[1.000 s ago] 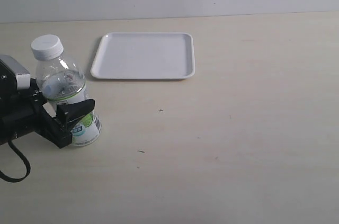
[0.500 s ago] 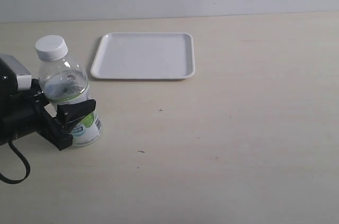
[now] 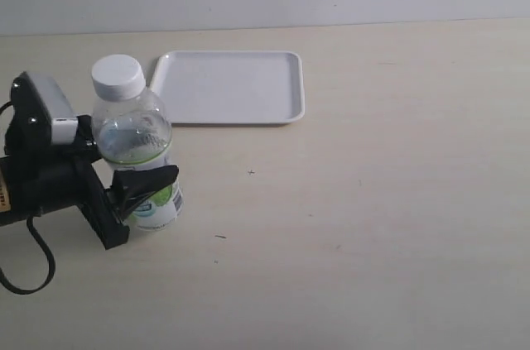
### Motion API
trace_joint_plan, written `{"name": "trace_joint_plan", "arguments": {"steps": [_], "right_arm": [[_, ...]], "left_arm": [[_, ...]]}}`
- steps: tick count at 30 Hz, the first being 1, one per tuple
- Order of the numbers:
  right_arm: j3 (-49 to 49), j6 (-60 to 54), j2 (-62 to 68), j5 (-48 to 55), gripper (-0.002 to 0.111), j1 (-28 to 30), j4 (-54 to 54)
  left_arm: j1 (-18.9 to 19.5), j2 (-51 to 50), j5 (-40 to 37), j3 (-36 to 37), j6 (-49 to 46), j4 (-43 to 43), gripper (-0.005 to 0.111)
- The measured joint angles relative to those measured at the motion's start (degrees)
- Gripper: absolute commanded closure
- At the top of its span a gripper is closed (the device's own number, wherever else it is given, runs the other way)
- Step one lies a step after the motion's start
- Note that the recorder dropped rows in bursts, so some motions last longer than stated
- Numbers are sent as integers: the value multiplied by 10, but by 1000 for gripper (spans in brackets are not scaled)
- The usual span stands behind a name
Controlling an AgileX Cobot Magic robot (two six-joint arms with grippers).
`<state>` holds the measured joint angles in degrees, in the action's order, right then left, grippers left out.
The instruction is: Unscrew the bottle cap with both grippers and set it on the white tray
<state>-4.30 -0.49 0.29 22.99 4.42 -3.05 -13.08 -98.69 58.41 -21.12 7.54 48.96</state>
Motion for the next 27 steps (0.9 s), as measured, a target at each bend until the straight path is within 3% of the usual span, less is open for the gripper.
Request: {"name": "trace_joint_plan", "arguments": {"steps": [4,9,14,22,27], "right_arm": [[0,-11,0,-4,108,0,-42],[0,-10,0,-80,108,0,-95],[0,80,0,-194,108,0,56],[0,120,0,-230,108,0,103],[-18,199,1,-328,108,0,136]], "left_arm": [[-50,0,-58,-23,1,6,107],[-54,0,-76,-28,4,6,107],[-54,0,-79,-28,9,6,107],[-54,0,-79,-28,10,6,107],[-54,0,-79,-28,10,6,107]]}}
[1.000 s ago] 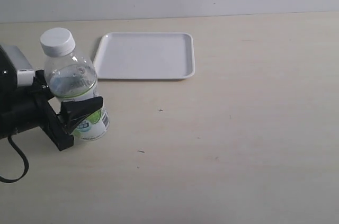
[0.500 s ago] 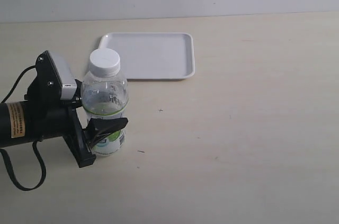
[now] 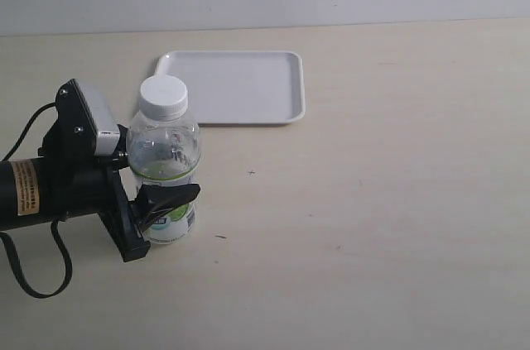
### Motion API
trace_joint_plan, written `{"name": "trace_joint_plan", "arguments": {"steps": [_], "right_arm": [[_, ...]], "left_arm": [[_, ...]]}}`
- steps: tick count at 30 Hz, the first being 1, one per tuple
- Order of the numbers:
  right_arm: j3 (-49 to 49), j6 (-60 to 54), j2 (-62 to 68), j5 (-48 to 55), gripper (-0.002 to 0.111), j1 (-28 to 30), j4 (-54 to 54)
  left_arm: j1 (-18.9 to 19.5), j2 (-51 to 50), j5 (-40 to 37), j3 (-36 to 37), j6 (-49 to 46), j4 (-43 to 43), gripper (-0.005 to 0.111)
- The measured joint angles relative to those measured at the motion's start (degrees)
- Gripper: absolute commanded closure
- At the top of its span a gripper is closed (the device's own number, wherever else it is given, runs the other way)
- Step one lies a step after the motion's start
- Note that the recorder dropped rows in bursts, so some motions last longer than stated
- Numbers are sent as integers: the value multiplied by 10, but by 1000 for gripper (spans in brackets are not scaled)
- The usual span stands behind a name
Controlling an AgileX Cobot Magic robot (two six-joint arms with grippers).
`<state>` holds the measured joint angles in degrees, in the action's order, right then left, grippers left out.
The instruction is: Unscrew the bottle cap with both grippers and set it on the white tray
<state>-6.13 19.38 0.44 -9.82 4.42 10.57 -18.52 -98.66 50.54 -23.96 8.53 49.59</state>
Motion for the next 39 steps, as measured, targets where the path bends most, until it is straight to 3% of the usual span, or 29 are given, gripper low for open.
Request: {"name": "trace_joint_plan", "arguments": {"steps": [6,9,18,24,27,30,35,39], "right_arm": [[-150,-11,129,-11,108,0,-27],[-260,-55,247,51,108,0,-42],[-568,-175,609,553,108,0,-28],[-634,-306,739,757,108,0,167],[-636,-361,771,787,108,-21,257],[-638,-378,785,790,108,-68,275],[-657,-353,796,793,108,-153,257],[-713,-276,816,774,108,-236,175]], "left_arm": [[0,0,0,0,0,10,107],[0,1,0,0,1,13,107],[0,1,0,0,-4,15,107],[-1,1,0,0,-6,20,107],[-1,1,0,0,-8,25,107],[-1,2,0,0,-8,25,107],[-1,3,-1,0,-8,26,107],[-1,3,-1,0,-8,27,107]]}}
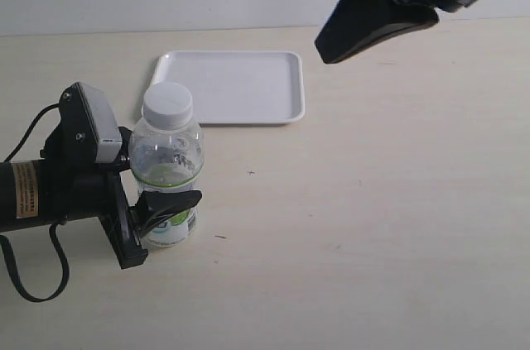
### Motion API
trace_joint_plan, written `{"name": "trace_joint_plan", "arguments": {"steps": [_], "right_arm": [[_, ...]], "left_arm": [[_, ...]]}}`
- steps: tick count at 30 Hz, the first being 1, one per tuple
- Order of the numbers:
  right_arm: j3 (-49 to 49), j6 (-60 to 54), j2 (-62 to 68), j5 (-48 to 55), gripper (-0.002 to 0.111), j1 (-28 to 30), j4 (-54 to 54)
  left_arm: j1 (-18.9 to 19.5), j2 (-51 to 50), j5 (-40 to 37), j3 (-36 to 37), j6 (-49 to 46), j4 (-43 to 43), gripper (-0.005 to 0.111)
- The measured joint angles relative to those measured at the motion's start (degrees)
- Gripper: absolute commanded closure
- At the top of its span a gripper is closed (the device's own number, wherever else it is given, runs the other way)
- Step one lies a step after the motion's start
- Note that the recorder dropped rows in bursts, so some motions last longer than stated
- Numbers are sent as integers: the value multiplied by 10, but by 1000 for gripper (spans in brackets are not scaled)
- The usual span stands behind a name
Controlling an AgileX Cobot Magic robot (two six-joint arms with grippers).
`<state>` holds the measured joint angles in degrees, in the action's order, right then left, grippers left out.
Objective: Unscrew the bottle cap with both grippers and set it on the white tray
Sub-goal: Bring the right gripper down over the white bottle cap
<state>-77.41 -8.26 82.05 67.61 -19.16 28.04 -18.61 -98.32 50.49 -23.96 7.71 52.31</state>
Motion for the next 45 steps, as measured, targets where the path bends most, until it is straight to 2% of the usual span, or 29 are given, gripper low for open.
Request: {"name": "trace_joint_plan", "arguments": {"steps": [6,13,15,19,24,26,37,45], "right_arm": [[-113,110,78,20,108,-96,-138],[-208,128,169,23,108,-173,-165],[-233,128,190,23,105,-191,-179],[-264,128,219,23,89,-207,-195],[-271,119,230,24,52,-209,-183],[-273,115,230,24,45,-209,-181],[-273,92,237,25,45,-236,-180],[-273,98,251,25,45,-241,-222]], "left_arm": [[0,0,-1,0,4,1,107],[0,0,-3,-1,7,1,107],[0,0,-3,-1,7,1,107],[0,0,-4,-1,9,1,107],[0,0,-4,-1,9,1,107],[0,0,-4,-1,9,1,107],[0,0,-4,-1,9,1,107],[0,0,-4,-1,9,1,107]]}}
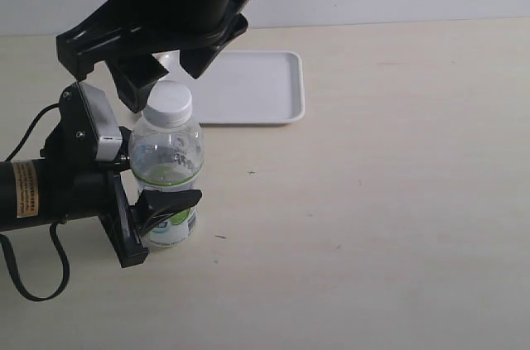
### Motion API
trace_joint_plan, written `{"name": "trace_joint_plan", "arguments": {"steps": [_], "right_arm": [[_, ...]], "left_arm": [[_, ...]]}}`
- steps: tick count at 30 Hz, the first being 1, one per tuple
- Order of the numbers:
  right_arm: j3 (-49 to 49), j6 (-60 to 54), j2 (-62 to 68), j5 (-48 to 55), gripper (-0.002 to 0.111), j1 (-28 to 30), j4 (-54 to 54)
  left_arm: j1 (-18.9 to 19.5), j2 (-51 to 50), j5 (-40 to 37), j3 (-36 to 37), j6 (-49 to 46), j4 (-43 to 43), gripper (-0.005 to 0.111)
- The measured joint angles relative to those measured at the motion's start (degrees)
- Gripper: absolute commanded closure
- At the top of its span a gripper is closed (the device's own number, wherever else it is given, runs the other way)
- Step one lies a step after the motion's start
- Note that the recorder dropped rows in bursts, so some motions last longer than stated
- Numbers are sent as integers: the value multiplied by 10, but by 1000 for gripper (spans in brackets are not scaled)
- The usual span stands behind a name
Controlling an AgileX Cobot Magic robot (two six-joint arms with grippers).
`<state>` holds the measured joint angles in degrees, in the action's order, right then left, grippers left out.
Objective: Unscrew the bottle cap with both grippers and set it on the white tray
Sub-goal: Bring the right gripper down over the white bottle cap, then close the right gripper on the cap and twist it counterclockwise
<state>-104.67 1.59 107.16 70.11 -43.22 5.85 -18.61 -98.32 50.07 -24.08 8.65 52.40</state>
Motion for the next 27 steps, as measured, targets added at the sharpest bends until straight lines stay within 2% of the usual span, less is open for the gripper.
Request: {"name": "trace_joint_plan", "arguments": {"steps": [27], "right_arm": [[0,-5,18,0,49,0,0]], "left_arm": [[0,0,0,0,1,0,107]]}}
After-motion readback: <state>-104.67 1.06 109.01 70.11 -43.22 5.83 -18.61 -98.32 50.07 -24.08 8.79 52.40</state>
